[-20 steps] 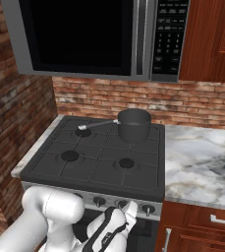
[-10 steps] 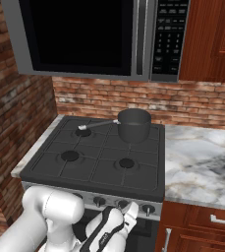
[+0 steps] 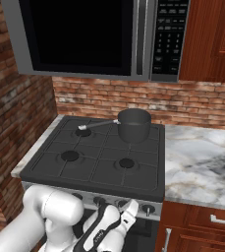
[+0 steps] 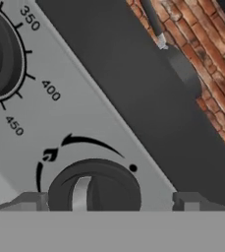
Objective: Turn off the rear right burner of the stove.
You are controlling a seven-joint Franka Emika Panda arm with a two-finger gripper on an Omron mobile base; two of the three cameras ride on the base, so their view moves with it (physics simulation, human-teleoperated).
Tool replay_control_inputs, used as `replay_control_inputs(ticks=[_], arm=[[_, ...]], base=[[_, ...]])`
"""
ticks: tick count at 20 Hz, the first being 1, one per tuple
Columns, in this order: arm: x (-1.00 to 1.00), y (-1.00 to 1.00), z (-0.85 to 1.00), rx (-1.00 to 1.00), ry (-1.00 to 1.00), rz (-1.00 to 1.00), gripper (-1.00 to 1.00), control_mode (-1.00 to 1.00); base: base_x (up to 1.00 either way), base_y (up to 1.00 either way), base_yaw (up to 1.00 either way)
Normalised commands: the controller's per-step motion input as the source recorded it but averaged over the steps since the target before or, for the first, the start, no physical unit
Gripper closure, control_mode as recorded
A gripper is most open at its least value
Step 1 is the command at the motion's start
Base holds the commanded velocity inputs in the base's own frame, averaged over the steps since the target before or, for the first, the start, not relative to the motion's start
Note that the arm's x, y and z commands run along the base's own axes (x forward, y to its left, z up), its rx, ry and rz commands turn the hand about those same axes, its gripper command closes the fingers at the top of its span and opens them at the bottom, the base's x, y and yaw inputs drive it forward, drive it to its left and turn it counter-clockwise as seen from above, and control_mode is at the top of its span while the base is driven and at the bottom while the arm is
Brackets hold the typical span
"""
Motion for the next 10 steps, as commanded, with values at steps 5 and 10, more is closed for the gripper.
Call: replay_control_inputs(ticks=[5,10], arm=[[-0.03,0.01,0.03,0.0,0.0,-0.03,1.0,-1.0],[0.0,0.0,0.0,0.0,0.0,-0.04,1.0,-1.0]], base=[[0.0,0.0,0.0],[0.0,0.0,0.0]])
